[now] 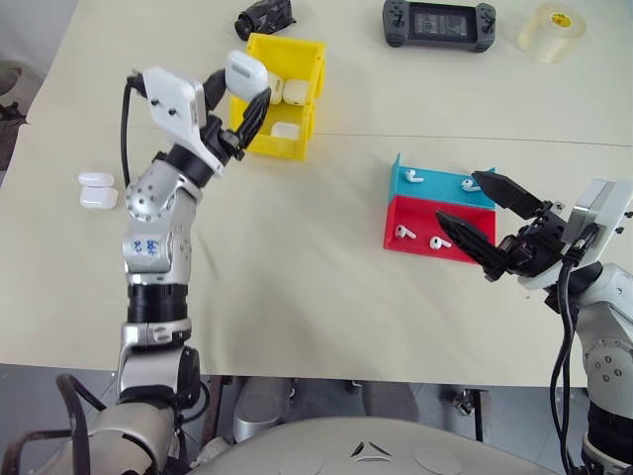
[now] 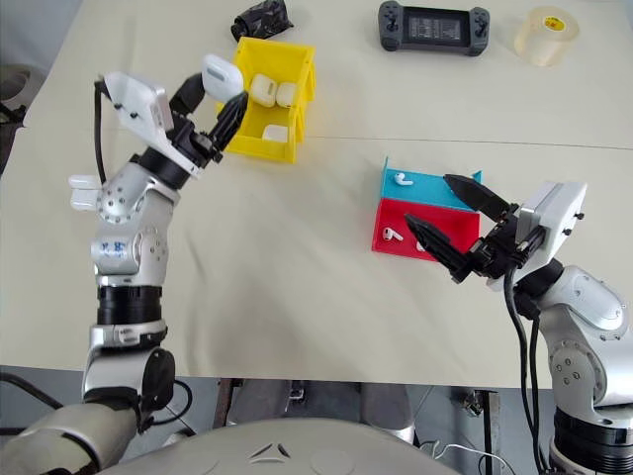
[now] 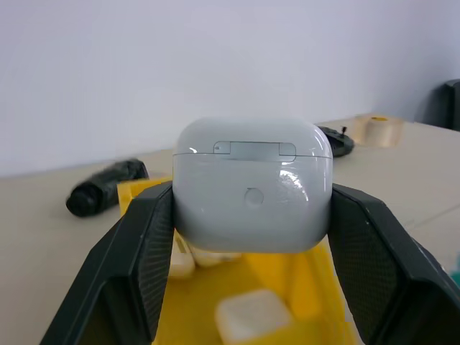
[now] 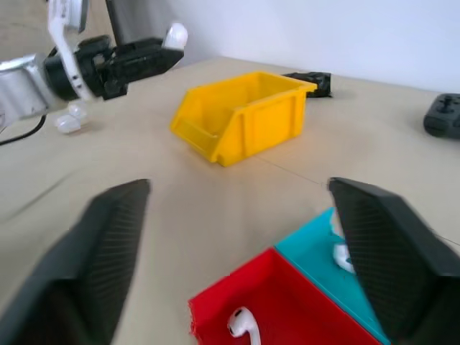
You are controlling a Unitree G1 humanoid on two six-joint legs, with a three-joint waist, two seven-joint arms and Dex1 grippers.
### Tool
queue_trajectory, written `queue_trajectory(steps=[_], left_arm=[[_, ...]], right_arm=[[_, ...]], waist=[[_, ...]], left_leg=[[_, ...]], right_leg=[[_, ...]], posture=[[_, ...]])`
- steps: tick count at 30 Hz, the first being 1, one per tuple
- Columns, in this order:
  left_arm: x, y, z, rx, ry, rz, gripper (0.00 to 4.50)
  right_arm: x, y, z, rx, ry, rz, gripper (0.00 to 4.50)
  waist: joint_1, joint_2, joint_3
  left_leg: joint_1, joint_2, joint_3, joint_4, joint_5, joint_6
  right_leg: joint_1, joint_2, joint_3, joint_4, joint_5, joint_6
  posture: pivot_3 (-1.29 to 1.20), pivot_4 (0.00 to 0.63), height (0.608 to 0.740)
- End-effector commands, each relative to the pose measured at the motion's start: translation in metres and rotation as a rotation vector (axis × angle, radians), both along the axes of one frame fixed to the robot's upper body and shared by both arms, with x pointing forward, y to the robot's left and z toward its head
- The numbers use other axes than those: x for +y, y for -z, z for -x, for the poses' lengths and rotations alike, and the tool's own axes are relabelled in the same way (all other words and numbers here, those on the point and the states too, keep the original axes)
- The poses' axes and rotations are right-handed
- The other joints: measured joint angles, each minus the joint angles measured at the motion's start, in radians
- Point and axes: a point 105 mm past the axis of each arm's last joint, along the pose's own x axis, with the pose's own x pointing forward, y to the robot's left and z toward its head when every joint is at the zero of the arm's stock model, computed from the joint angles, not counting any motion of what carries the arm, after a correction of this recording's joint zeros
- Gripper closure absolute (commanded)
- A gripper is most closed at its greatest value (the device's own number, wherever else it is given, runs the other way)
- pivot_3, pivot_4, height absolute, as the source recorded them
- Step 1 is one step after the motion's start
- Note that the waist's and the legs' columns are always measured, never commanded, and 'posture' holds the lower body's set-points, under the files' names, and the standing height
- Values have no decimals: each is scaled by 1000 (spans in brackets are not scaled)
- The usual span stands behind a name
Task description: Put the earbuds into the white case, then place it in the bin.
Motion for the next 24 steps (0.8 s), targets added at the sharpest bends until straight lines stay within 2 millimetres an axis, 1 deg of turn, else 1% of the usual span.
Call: queue_trajectory(steps=[1,4,6,8,11,13,16,20,22,24], left_arm=[[-7,-8,-23,-17,-1,-26,1710],[-21,-7,-36,1,44,-74,1710],[-25,-6,-47,22,29,-116,1710],[-33,-7,-48,36,84,-109,957],[-38,-6,-46,45,132,-94,54],[-35,-7,-44,27,114,-110,14],[-29,-7,-36,11,125,-126,14],[-14,0,10,-13,310,-183,14],[-5,14,31,49,406,-230,14],[4,24,47,89,443,-280,14]], right_arm=[[10,-11,8,-68,-19,23,14],[15,-14,8,-86,-17,14,14],[18,-18,9,-104,-9,4,14],[19,-19,9,-112,0,-3,0],[19,-19,9,-115,10,-9,0],[19,-19,9,-116,13,-15,0],[20,-18,9,-116,14,-17,0],[17,-14,9,-105,13,-4,0],[15,-11,8,-93,-2,13,0],[12,-9,8,-88,-18,30,0]], waist=[[1,0,0],[1,0,0],[1,-1,0],[0,-1,0],[-1,-1,0],[-1,-1,0],[-3,-1,0],[-15,-1,0],[-24,-1,0],[-24,-1,0]], left_leg=[[0,0,0,0,0,0],[0,0,1,1,0,0],[0,-1,1,1,0,0],[0,-2,1,0,0,0],[0,-2,1,0,0,1],[0,-1,1,0,0,1],[0,-1,1,1,0,1],[0,1,2,0,0,1],[0,2,1,0,0,0],[0,2,1,1,1,0]], right_leg=[[0,0,0,0,0,0],[0,2,-3,0,0,0],[0,2,-4,0,0,0],[0,2,-5,2,1,1],[-1,2,-6,2,1,1],[-1,1,-6,2,1,1],[-1,0,-5,3,1,1],[-1,0,0,3,1,1],[-1,0,2,3,0,1],[-1,-1,2,4,0,1]], posture=[[0,150,740],[0,150,740],[0,150,740],[0,150,740],[0,150,740],[0,150,740],[0,150,740],[0,150,740],[0,150,740],[0,150,740]])
